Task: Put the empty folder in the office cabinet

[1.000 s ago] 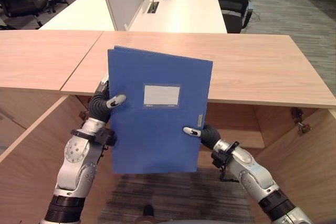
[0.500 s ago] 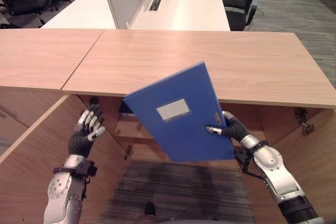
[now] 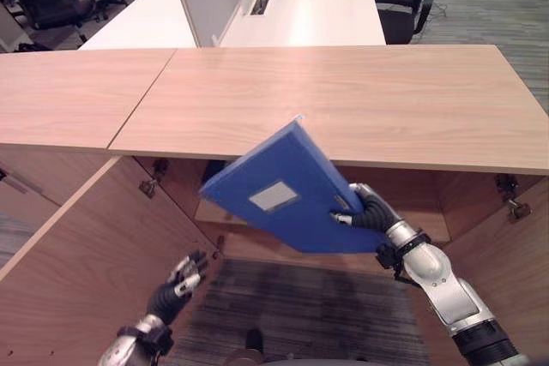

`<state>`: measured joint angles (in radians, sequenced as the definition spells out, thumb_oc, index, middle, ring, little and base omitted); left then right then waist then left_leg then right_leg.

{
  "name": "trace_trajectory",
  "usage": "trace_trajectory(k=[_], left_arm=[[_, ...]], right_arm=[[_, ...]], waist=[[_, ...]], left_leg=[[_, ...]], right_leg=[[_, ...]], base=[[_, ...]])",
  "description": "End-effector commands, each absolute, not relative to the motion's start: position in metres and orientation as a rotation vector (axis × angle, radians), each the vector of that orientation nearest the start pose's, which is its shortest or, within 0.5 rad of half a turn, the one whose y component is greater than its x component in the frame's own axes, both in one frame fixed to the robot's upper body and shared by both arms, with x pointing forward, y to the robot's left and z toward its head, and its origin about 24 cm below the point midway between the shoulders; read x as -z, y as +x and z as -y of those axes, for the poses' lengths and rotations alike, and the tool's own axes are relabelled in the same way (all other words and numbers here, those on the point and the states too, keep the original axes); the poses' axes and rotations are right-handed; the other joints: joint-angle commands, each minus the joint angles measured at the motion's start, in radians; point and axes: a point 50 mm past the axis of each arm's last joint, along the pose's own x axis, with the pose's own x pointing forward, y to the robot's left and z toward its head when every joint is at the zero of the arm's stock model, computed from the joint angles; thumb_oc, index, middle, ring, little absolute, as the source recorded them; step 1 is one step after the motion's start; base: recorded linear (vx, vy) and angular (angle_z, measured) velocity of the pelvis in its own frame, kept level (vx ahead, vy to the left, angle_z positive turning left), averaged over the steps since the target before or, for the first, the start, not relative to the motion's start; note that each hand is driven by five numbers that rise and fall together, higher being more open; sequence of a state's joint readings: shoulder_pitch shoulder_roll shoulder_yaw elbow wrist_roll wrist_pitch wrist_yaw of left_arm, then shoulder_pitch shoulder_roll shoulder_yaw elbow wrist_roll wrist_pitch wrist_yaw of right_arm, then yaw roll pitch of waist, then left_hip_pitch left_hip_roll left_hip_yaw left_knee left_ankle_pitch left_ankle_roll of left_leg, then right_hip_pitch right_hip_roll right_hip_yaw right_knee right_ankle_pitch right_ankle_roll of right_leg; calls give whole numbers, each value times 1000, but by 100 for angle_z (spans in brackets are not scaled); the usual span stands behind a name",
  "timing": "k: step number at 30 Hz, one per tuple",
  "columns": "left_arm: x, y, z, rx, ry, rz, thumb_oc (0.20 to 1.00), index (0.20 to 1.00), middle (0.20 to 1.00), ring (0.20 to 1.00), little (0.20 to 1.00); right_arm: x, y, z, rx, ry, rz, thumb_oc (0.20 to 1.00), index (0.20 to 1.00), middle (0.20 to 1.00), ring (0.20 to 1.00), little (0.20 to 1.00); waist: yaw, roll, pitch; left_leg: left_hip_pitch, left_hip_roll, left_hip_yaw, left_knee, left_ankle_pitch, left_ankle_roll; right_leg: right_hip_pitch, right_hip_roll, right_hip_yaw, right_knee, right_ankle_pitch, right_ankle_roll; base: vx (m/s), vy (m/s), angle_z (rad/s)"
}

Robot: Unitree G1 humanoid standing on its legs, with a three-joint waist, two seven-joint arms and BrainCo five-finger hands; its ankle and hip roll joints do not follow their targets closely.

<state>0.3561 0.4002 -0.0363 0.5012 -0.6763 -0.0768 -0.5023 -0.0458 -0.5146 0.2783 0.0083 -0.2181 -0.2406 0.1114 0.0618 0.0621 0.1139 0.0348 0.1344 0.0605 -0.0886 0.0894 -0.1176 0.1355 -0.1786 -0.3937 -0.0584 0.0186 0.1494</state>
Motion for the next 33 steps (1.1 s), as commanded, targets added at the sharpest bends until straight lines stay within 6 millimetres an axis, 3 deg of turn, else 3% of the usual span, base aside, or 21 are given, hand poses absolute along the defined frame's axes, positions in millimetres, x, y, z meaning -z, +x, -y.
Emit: trace_trajectory(k=[1,6,9,12,18,23,33], left_arm=[[85,112,-268,141,-188,-659,1000,1000,1000,1000,1000],[118,96,-260,107,0,-846,1000,1000,1000,1000,1000],[123,101,-254,94,78,-855,1000,1000,1000,1000,1000],[123,105,-253,90,90,-841,1000,1000,1000,1000,1000],[97,142,-244,137,78,-652,1000,1000,1000,1000,1000],[62,177,-246,120,14,-456,1000,1000,1000,1000,1000],[28,207,-237,147,-75,-274,1000,1000,1000,1000,1000]], right_arm=[[-85,254,143,-527,-695,353,200,200,200,200,200],[-60,251,136,-620,-757,262,200,200,200,200,200],[-41,252,133,-660,-771,177,200,200,200,200,200],[-37,253,134,-663,-769,153,200,200,200,200,200],[14,249,155,-541,-532,-171,200,200,200,200,200],[40,249,188,-265,-301,-337,200,200,200,200,200],[32,266,226,111,32,-300,200,200,200,200,200]], waist=[[8,-43,6],[10,-52,10],[20,-59,13],[22,-60,15],[40,-67,17],[55,-73,18],[75,-75,50]], left_leg=[[-5,-34,-38,18,-71,47],[-11,-32,-45,19,-72,45],[-16,-32,-54,19,-72,44],[-17,-33,-57,20,-72,44],[-28,-37,-74,19,-69,42],[-42,-42,-95,19,-65,40],[-72,-44,-117,19,-59,40]], right_leg=[[-93,-9,98,112,-61,25],[-99,-9,91,120,-66,24],[-98,-11,80,125,-70,23],[-98,-11,77,126,-71,23],[-91,-12,54,121,-71,23],[-88,-12,32,119,-73,21],[-109,-9,17,122,-75,20]], base=[[0,0,0],[2,-5,3],[10,-4,3],[8,-1,7],[8,1,10],[9,-3,12],[-17,-5,10]])
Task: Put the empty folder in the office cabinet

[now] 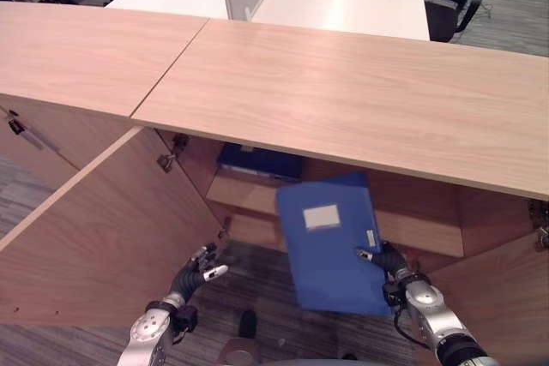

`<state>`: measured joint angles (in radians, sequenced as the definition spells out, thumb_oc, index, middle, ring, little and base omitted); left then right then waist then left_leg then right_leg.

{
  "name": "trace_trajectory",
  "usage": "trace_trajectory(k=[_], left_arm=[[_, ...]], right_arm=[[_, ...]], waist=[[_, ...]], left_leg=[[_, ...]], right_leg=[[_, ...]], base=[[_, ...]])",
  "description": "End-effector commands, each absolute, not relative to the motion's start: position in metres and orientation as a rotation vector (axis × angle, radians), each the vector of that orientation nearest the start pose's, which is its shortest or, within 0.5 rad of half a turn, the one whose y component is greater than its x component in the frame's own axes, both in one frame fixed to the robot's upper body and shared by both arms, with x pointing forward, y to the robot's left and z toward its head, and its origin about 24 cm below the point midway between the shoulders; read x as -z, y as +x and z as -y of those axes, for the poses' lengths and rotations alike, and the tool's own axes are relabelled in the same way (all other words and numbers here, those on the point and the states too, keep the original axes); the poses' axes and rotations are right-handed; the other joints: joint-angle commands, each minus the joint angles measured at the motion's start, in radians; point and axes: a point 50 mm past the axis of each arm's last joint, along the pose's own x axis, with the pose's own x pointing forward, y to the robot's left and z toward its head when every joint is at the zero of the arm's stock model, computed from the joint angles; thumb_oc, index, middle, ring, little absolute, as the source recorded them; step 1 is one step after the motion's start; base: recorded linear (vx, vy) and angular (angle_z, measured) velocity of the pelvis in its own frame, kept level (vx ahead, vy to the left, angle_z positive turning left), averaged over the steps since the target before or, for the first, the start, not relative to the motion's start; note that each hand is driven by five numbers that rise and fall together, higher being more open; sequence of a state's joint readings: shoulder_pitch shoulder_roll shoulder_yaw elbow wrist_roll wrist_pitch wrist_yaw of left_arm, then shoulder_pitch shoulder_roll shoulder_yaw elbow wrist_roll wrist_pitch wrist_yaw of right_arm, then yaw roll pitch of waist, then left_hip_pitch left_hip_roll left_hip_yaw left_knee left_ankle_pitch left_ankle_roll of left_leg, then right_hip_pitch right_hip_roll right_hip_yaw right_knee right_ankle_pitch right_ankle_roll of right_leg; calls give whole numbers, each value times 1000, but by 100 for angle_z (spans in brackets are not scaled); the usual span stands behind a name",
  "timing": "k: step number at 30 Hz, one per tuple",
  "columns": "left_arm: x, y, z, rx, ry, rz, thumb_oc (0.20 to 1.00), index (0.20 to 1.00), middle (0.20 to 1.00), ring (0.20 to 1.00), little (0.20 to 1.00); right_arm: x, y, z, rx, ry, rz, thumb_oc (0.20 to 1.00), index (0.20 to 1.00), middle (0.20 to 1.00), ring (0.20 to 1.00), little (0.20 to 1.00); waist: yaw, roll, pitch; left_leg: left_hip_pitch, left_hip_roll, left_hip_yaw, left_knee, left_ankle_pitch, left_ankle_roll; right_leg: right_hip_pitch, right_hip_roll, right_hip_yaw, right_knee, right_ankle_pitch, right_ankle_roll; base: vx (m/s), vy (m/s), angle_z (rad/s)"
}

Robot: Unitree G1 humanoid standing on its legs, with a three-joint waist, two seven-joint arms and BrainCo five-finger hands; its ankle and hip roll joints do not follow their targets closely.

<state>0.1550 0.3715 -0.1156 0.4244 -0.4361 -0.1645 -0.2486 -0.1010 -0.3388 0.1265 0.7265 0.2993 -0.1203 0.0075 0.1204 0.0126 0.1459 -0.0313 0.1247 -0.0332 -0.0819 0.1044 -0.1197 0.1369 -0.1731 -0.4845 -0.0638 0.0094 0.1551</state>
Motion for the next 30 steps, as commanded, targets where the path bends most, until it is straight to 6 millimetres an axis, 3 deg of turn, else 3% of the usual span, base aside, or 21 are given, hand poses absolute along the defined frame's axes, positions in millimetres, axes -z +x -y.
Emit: trace_trajectory(k=[1,11,18,20,21,24,26,30], left_arm=[[26,209,-235,157,-84,-261,1000,1000,1000,1000,1000],[-1,226,-217,236,-154,-130,1000,1000,1000,1000,1000],[-22,243,-194,327,-186,-42,1000,1000,1000,1000,1000],[-23,245,-193,330,-185,-38,1000,1000,1000,1000,1000],[-29,251,-182,364,-213,-9,1000,1000,1000,1000,1000],[-37,257,-167,426,-222,19,1000,1000,1000,1000,1000],[-39,258,-162,449,-228,25,1000,1000,1000,1000,1000],[-56,265,-142,533,-214,87,1000,1000,1000,1000,1000]], right_arm=[[31,268,229,136,61,-289,200,200,200,200,200],[0,293,257,420,378,-103,200,200,200,200,200],[-43,324,283,662,767,122,200,200,200,200,200],[-44,324,285,662,770,127,200,200,200,200,200],[-65,333,298,734,897,222,200,200,200,200,200],[-85,335,318,811,1014,317,200,200,200,200,200],[-93,337,324,828,1037,343,200,200,200,200,200],[-130,342,349,876,1082,423,200,200,200,200,200]], waist=[[18,-25,22],[26,-9,75],[38,39,149],[40,39,151],[45,59,169],[51,81,179],[53,89,182],[65,122,195]], left_leg=[[-9,-35,-24,13,-73,42],[-50,-35,-30,16,-62,43],[-115,-35,-40,40,-55,43],[-124,-36,-41,43,-48,45],[-156,-43,-46,51,-40,43],[-186,-48,-55,56,-33,38],[-200,-50,-57,58,-30,36],[-239,-57,-61,69,-31,30]], right_leg=[[-113,-14,108,129,-66,14],[-164,-15,111,158,-69,13],[-255,-30,122,235,-85,13],[-262,-31,122,233,-76,12],[-289,-37,117,250,-78,12],[-317,-47,114,271,-86,14],[-330,-50,113,276,-86,15],[-376,-63,112,307,-98,17]], base=[[-36,1,1],[-46,-1,1],[-100,19,2],[-59,13,3],[-94,4,7],[-80,10,7],[-60,15,11],[-57,8,7]])
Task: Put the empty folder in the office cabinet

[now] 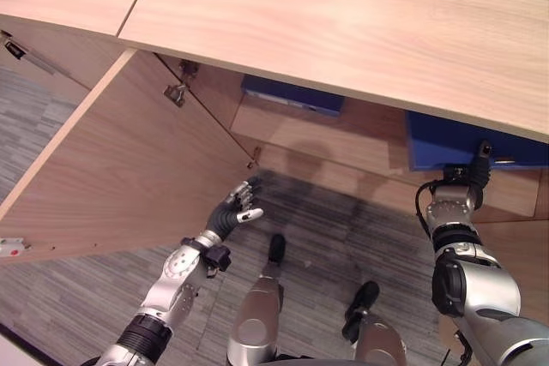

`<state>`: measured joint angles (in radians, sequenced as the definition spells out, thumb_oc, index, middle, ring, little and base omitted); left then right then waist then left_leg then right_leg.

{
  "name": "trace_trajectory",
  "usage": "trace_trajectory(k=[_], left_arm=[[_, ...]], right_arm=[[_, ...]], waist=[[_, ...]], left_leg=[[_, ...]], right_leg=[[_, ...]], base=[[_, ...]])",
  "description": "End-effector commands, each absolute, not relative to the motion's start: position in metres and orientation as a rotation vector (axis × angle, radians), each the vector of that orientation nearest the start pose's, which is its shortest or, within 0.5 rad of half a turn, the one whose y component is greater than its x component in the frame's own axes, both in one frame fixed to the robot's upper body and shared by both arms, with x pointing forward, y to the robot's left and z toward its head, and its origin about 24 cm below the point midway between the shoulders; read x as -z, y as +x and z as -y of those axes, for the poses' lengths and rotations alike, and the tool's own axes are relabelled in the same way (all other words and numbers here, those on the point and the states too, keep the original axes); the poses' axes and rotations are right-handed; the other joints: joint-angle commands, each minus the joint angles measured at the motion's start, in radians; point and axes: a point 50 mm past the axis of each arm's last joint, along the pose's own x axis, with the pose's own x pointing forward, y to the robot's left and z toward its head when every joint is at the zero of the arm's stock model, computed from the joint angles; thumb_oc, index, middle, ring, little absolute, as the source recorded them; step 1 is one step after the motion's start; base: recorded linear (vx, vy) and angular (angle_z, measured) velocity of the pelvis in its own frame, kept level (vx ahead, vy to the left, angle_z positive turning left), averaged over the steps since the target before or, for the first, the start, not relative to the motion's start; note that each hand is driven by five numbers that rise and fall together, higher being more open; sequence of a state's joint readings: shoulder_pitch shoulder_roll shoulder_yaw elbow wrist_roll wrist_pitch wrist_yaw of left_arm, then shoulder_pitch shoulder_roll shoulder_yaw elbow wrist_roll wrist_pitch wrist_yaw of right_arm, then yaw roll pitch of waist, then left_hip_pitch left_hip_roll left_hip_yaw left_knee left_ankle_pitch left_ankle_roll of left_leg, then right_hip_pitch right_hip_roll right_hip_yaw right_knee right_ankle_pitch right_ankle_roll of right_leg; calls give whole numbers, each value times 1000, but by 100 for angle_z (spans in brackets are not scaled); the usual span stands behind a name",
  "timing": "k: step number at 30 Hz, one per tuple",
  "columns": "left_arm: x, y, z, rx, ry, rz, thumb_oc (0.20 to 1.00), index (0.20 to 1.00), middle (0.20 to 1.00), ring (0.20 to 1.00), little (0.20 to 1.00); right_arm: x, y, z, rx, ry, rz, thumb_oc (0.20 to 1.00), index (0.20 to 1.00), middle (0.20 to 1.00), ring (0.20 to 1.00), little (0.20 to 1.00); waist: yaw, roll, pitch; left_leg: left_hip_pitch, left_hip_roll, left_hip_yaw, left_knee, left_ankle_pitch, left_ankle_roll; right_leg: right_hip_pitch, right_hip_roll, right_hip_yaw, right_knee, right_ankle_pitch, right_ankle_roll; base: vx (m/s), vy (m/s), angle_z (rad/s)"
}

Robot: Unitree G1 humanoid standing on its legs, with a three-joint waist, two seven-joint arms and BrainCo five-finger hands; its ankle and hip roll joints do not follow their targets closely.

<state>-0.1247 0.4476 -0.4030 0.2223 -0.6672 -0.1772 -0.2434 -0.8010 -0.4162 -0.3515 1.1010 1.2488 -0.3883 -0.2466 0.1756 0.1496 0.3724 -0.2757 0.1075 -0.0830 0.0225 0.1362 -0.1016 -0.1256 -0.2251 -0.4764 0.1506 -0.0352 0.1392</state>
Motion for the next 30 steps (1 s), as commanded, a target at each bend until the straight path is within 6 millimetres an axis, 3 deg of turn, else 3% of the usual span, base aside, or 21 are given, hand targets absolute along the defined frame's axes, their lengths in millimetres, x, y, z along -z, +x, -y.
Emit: trace_trajectory(k=[1,5,8,13,19,21,26,28,30], left_arm=[[-60,266,-139,547,-213,100,1000,1000,1000,1000,1000],[-71,270,-130,591,-207,138,1000,1000,1000,1000,1000],[-80,275,-119,626,-214,168,1000,1000,1000,1000,1000],[-97,283,-117,626,-208,233,1000,1000,1000,1000,1000],[-118,294,-110,616,-203,308,1000,1000,1000,1000,1000],[-137,303,-114,572,-195,380,1000,1000,1000,1000,1000],[-150,307,-118,539,-205,429,1000,1000,1000,1000,1000],[-158,309,-123,515,-215,456,1000,1000,1000,1000,1000],[-161,309,-124,515,-216,467,1000,1000,1000,1000,1000]], right_arm=[[-139,344,352,876,1094,443,200,200,200,200,200],[-163,347,361,864,1107,489,200,200,200,200,200],[-197,348,370,860,1140,566,200,200,200,200,200],[-220,350,372,846,1131,600,200,200,200,200,200],[-255,362,356,770,1078,623,200,200,200,200,200],[-284,370,337,690,1039,653,200,200,200,200,200],[-304,373,327,655,1020,673,200,200,200,200,200],[-331,371,321,613,988,718,200,200,200,200,200],[-339,370,321,607,971,728,200,200,200,200,200]], waist=[[11,-7,-27],[15,15,-17],[18,34,-7],[19,37,0],[13,35,-12],[1,26,-13],[-6,15,-16],[-7,3,-18],[-7,0,-22]], left_leg=[[-4,-41,-12,-31,-61,11],[-38,-46,-7,-17,-58,6],[-104,-51,5,38,-68,5],[-226,-54,8,170,-108,-2],[-342,-45,4,284,-154,-7],[-422,-37,8,355,-188,-11],[-494,-33,13,403,-204,-10],[-570,-29,10,441,-212,-9],[-596,-30,10,457,-215,-9]], right_leg=[[-122,-15,105,100,-55,33],[-161,-23,105,117,-57,34],[-229,-32,114,157,-60,31],[-338,-45,138,253,-89,25],[-460,-52,166,371,-138,26],[-550,-58,186,450,-174,26],[-632,-64,192,507,-190,26],[-710,-71,195,551,-199,27],[-738,-73,198,567,-205,25]], base=[[-39,5,6],[-58,27,4],[-81,22,-7],[-52,-17,2],[25,-14,-6],[-11,-1,-3],[-2,-10,-1],[-8,-49,-3],[6,-26,-4]])
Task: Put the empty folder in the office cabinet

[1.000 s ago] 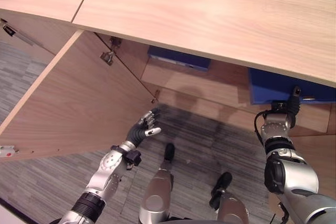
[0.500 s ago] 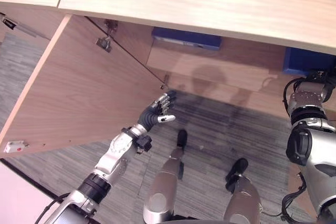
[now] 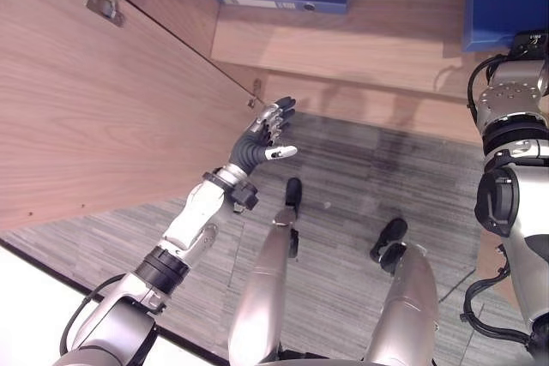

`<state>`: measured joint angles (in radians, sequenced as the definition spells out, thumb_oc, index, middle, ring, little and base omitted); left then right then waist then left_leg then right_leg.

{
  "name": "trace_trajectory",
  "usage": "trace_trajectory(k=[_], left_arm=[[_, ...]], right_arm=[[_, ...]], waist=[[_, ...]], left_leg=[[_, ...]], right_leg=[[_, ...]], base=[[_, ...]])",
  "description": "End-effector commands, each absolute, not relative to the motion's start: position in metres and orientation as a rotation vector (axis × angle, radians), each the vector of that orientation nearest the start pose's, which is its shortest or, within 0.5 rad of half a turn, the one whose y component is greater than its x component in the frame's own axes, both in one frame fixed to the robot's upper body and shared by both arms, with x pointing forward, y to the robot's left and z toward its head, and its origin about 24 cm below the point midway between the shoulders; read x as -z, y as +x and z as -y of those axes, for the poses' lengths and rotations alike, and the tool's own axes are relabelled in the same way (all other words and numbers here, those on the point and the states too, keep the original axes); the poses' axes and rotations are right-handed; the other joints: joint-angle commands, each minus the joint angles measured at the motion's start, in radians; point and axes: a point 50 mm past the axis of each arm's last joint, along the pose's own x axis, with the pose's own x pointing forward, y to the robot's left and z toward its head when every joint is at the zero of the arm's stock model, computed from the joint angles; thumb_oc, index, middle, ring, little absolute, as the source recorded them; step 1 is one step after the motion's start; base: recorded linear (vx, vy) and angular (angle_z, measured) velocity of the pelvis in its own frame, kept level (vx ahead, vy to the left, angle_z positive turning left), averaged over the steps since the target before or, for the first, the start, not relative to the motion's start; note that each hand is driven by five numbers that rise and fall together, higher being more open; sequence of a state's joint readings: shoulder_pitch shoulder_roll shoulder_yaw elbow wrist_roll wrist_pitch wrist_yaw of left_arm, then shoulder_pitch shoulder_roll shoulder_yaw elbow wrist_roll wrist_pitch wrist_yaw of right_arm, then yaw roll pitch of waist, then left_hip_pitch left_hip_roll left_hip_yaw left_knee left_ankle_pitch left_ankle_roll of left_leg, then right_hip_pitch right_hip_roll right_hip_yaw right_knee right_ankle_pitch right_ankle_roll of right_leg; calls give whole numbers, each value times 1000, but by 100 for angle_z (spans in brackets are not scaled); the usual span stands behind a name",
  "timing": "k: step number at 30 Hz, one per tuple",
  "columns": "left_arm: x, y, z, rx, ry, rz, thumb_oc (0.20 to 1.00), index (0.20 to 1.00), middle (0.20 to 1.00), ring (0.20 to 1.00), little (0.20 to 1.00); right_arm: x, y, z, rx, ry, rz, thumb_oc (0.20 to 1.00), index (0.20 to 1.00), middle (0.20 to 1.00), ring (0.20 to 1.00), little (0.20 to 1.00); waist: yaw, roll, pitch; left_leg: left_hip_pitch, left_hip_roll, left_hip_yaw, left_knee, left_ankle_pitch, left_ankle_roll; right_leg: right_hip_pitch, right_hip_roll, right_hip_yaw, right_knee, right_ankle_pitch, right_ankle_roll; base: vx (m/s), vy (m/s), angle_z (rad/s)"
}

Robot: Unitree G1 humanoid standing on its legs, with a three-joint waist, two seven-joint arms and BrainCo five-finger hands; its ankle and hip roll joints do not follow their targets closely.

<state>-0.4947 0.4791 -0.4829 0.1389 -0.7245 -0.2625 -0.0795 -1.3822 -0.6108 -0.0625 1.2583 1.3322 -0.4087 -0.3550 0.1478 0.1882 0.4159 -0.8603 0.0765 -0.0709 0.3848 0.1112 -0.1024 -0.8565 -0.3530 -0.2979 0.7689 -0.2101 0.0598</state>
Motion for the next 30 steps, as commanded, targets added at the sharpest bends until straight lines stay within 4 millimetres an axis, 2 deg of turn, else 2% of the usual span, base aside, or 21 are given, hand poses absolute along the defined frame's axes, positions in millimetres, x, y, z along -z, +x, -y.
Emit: trace_trajectory(k=[1,4,10,12,14,15,16,18,19,20,21,22,23,26,28,29,30], left_arm=[[-161,309,-124,515,-217,464,1000,1000,1000,1000,1000],[-163,308,-124,519,-210,472,1000,1000,1000,1000,1000],[-168,304,-128,511,-177,491,1000,1000,1000,1000,1000],[-169,305,-129,501,-178,493,1000,1000,1000,1000,1000],[-166,307,-132,475,-183,476,1000,1000,1000,1000,1000],[-163,306,-133,470,-184,459,1000,1000,1000,1000,1000],[-163,306,-133,471,-183,461,1000,1000,1000,1000,1000],[-168,308,-131,481,-201,474,1000,1000,1000,1000,1000],[-167,309,-129,485,-223,469,1000,1000,1000,1000,1000],[-165,310,-125,498,-233,453,1000,1000,1000,1000,1000],[-160,311,-124,499,-232,433,1000,1000,1000,1000,1000],[-160,312,-122,503,-236,433,1000,1000,1000,1000,1000],[-157,312,-125,488,-238,422,1000,1000,1000,1000,1000],[-161,314,-126,509,-228,429,1000,1000,1000,1000,1000],[-163,317,-132,495,-219,439,1000,1000,1000,1000,1000],[-168,317,-137,494,-205,448,1000,1000,1000,1000,1000],[-171,317,-138,497,-197,458,1000,1000,1000,1000,1000]], right_arm=[[-346,368,320,601,961,740,200,200,200,200,200],[-362,367,315,579,941,763,200,200,200,200,200],[-394,371,276,466,914,799,200,200,200,200,200],[-396,371,273,462,909,799,200,200,200,200,200],[-395,373,267,459,931,797,200,200,200,200,200],[-393,373,267,470,935,796,200,200,200,200,200],[-393,373,267,470,937,798,200,200,200,200,200],[-396,370,271,477,956,814,200,200,200,200,200],[-396,368,276,490,959,817,200,200,200,200,200],[-396,365,282,496,967,831,200,200,200,200,200],[-403,359,287,492,970,868,200,200,200,200,200],[-404,358,288,496,967,872,200,200,200,200,200],[-399,361,284,505,976,859,200,200,200,200,200],[-402,361,277,459,991,881,200,200,200,200,200],[-393,367,273,450,1005,849,200,200,200,200,200],[-383,374,267,439,1033,814,200,200,200,200,200],[-379,376,267,445,1038,797,200,200,200,200,200]], waist=[[19,-42,-67],[19,-49,-73],[12,-72,-96],[9,-73,-96],[3,-87,-101],[2,-99,-75],[1,-97,-68],[0,-121,-41],[4,-125,-39],[8,-121,-35],[36,-98,-30],[40,-100,-30],[59,-100,-33],[76,-133,-16],[80,-156,-34],[82,-185,-56],[84,-199,-62]], left_leg=[[-28,2,-2,105,-195,-8],[-70,2,-10,130,-203,-5],[-87,1,-18,123,-221,6],[-82,2,-19,121,-223,6],[-46,9,-28,126,-243,9],[-24,15,-29,178,-251,5],[-25,15,-32,186,-253,4],[-68,13,-38,266,-235,-22],[-81,8,-36,252,-217,-25],[-87,4,-21,202,-175,-25],[-101,25,50,41,-59,-12],[-83,27,55,12,-49,-15],[-34,52,77,-77,-47,-9],[-36,10,63,-78,-49,5],[-41,-12,55,-85,-54,9],[-35,-19,51,-95,-64,14],[-24,-26,46,-103,-69,14]], right_leg=[[-26,52,20,-35,-34,104],[-71,47,29,0,-43,103],[-117,69,44,16,-66,88],[-116,76,46,15,-69,82],[-85,101,50,6,-93,59],[-35,112,41,3,-101,32],[-30,112,39,4,-103,31],[2,110,23,-10,-122,9],[19,114,12,-13,-128,8],[52,127,-2,-20,-138,15],[115,170,-24,-32,-165,17],[122,174,-18,-44,-168,15],[129,193,-17,-50,-194,13],[156,198,0,-61,-190,20],[182,185,2,-100,-173,34],[205,181,11,-133,-150,57],[229,182,13,-154,-143,69]], base=[[18,-28,-4],[37,-20,-3],[77,-41,-2],[45,-63,0],[64,-140,-4],[45,-136,-11],[32,-163,-10],[16,-121,4],[103,-116,15],[301,47,30],[278,57,41],[282,118,38],[128,26,12],[135,23,-16],[195,61,-24],[203,57,8],[180,49,6]])
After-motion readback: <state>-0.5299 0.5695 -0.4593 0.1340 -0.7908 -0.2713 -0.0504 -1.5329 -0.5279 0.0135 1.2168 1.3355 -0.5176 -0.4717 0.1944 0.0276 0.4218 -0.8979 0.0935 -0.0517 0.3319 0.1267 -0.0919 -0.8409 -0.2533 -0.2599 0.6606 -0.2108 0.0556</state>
